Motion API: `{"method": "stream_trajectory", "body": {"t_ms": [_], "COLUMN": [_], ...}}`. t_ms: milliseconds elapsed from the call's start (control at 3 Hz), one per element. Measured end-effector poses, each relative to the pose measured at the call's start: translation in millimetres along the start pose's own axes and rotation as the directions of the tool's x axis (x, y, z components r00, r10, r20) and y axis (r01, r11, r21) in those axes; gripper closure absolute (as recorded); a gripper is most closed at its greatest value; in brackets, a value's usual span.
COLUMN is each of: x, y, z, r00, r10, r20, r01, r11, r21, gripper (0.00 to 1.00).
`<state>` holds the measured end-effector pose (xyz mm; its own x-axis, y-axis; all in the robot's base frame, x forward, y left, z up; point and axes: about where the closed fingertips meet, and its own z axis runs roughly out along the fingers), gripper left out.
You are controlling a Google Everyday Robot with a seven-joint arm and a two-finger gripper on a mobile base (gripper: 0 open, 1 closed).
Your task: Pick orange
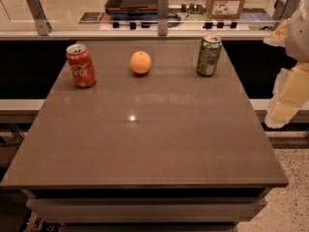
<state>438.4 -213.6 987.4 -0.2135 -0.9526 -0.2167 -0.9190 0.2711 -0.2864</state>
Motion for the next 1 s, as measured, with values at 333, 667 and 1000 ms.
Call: {"method": "stream_trajectory", "body": {"t_ms": [333,667,1000], "x": [0,-5,-14], "y": [0,-8,-22], "z": [0,10,31], "r00": [1.000,0.998,0.987], "r10": [0.000,0.039,0.108], "r20": [0.000,0.049,0.122], "r01": [0.000,-0.040,-0.115], "r11": [1.0000,0.9989,0.9921], "r21": [0.000,0.023,0.050], "gripper": [0.00,0.00,0.00]}}
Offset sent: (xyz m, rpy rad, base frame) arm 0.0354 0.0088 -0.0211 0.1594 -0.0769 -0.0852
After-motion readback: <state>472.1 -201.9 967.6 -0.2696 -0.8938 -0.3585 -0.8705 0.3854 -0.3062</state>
